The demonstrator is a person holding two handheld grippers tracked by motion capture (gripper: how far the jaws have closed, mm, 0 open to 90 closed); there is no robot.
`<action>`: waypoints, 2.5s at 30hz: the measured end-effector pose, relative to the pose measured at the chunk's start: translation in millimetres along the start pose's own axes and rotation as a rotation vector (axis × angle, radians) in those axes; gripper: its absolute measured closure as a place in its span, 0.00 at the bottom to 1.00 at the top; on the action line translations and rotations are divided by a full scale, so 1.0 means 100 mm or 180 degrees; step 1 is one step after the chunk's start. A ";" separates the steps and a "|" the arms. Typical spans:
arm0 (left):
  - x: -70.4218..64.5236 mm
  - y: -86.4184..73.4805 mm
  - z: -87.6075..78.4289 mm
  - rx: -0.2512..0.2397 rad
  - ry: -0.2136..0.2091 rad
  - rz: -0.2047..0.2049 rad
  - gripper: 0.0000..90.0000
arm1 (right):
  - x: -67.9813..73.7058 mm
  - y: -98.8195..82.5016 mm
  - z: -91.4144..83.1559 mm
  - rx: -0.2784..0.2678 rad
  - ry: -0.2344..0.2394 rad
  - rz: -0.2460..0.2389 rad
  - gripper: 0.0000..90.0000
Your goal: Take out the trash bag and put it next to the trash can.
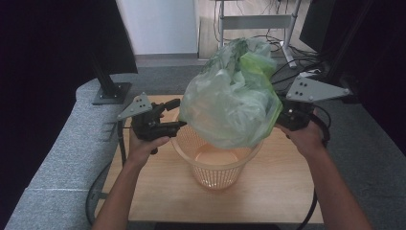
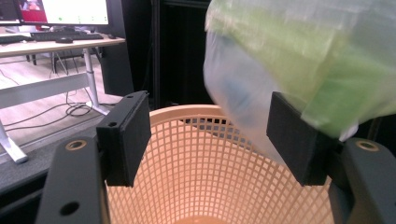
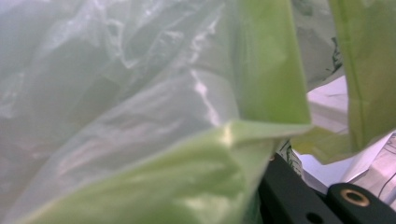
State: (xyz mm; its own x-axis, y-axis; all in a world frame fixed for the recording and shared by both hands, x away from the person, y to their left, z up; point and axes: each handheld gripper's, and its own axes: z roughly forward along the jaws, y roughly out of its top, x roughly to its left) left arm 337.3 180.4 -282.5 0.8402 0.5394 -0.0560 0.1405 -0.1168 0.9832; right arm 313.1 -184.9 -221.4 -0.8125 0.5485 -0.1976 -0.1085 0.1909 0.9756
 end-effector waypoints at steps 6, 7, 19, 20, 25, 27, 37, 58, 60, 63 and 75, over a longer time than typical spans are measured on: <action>0.03 -0.02 -0.07 -0.0014 0.0031 -0.0016 0.34 | -0.05 0.07 -0.04 -0.0002 -0.0035 0.0049 0.97; 0.03 -0.02 -0.08 -0.0010 0.0042 -0.0018 0.34 | -0.05 0.07 -0.04 -0.0002 -0.0035 0.0049 0.97; 0.17 -0.15 -0.15 0.0041 0.0125 -0.0134 0.33 | -0.12 0.35 -0.36 -0.0094 -0.0229 -0.0053 0.97; 0.17 -0.15 -0.15 0.0041 0.0125 -0.0134 0.33 | -0.12 0.37 -0.39 -0.0089 -0.0244 -0.0059 0.97; 0.17 -0.19 -0.16 0.0064 0.0128 -0.0150 0.33 | -0.16 0.34 -0.52 -0.0042 -0.0317 -0.0054 0.97; 0.18 -0.20 -0.17 0.0072 0.0136 -0.0152 0.33 | -0.19 0.27 -0.57 -0.0010 -0.0355 -0.0028 0.97; 0.20 -0.25 -0.16 0.0105 0.0172 -0.0171 0.33 | -0.36 -0.10 -0.83 0.0107 -0.0523 0.0133 0.97; 0.21 -0.36 -0.22 0.0158 0.0245 -0.0168 0.33 | -0.50 -0.81 -1.19 0.0314 -0.0769 0.0479 0.97; 0.21 -0.37 -0.23 0.0160 0.0251 -0.0179 0.33 | -0.51 -0.91 -1.20 0.0346 -0.0775 0.0517 0.97; 0.22 -0.38 -0.24 0.0169 0.0251 -0.0186 0.33 | -0.53 -1.04 -1.22 0.0371 -0.0788 0.0592 0.97; 0.26 -0.43 -0.27 0.0175 0.0261 -0.0246 0.33 | -0.59 -1.67 -1.24 0.0521 -0.0816 0.0939 0.97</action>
State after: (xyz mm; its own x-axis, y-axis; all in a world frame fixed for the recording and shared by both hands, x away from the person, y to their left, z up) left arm 338.5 222.3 -321.8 0.7804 0.6147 -0.1146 0.2336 -0.1166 0.9653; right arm 308.7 -350.0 -361.1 -0.6241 0.7797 0.0502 0.2165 0.1108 0.9700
